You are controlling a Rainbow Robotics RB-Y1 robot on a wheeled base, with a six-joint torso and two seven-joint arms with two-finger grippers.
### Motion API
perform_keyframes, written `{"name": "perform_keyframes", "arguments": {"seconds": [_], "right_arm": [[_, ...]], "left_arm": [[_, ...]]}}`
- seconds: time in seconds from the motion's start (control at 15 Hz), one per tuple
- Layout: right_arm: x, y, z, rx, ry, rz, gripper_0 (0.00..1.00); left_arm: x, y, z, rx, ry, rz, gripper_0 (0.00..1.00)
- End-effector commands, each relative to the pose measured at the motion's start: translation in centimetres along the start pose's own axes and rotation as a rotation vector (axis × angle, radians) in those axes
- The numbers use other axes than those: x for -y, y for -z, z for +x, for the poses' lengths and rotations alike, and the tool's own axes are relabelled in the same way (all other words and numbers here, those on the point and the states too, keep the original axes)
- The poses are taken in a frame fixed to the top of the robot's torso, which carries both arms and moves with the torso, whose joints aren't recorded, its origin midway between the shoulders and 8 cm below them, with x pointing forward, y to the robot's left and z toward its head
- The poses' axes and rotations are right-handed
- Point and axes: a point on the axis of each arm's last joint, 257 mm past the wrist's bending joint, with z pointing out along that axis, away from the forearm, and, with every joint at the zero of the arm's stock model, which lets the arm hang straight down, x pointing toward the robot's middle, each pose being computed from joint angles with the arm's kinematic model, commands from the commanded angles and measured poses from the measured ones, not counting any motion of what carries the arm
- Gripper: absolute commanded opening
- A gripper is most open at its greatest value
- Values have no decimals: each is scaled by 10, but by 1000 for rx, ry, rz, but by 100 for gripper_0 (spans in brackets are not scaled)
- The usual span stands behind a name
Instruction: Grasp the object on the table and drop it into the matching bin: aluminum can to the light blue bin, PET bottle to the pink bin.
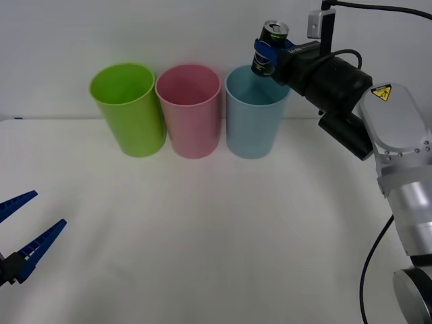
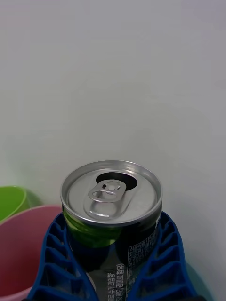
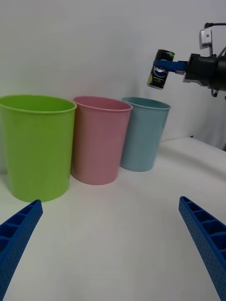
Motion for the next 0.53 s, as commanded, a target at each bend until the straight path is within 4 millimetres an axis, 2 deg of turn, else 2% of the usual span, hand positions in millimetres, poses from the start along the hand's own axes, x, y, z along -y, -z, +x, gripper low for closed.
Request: {"name": "perform_keyframes", "arguments": {"seconds": [0.07,0.53], "right_arm": [[14,-20,7,-26,-29,36,0],[16,-25,14,-43,-36,39,0]], "left_arm": [[0,0,0,0,0,0,100],[0,0,0,0,0,0,100]]}}
